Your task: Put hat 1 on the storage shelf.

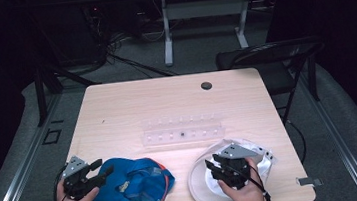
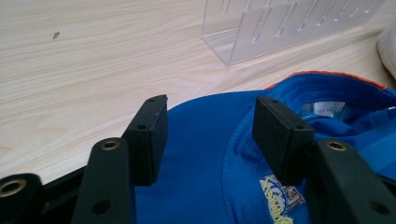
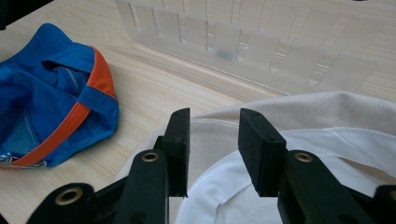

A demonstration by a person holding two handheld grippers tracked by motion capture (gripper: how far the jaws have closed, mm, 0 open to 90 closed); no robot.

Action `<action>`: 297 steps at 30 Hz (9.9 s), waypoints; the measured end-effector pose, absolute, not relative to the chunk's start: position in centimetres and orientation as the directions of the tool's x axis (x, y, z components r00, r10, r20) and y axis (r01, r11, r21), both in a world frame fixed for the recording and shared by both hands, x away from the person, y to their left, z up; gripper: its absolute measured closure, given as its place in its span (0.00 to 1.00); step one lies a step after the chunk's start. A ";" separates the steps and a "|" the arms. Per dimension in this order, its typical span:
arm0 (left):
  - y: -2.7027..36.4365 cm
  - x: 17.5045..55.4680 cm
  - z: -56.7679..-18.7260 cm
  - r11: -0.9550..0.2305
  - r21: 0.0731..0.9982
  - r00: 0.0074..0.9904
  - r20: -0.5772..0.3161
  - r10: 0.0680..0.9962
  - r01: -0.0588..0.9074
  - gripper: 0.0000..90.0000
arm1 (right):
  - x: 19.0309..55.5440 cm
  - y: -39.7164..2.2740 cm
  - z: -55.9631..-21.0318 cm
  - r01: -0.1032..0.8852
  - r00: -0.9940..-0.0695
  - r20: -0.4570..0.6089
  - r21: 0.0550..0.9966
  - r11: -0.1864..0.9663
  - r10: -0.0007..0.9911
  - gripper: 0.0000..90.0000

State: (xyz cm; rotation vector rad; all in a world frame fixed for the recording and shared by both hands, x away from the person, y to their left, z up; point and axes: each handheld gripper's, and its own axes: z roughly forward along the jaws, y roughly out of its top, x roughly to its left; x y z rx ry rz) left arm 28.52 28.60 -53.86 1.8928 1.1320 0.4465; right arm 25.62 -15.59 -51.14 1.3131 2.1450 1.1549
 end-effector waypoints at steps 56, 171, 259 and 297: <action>28.5 28.9 -54.3 -0.235 0.787 0.535 -0.138 0.834 0.570 0.54 | 32.0 -19.5 -42.1 0.812 -0.414 -0.019 0.444 0.379 0.910 0.68; 28.0 28.8 -54.2 -0.254 0.789 0.554 -0.128 0.822 0.559 0.54 | 33.5 -24.5 -42.4 0.985 -0.174 0.215 0.044 0.169 0.961 0.92; 21.1 27.6 -49.6 -0.259 0.862 0.716 -0.157 0.680 0.436 0.54 | 36.2 -21.9 -30.6 0.981 -0.153 0.823 0.194 -0.017 0.548 0.92; 10.7 30.2 -47.9 -0.403 0.847 0.773 -0.017 0.634 0.348 0.48 | 42.5 -16.4 -29.9 0.961 -0.137 0.887 0.227 -0.158 0.441 0.92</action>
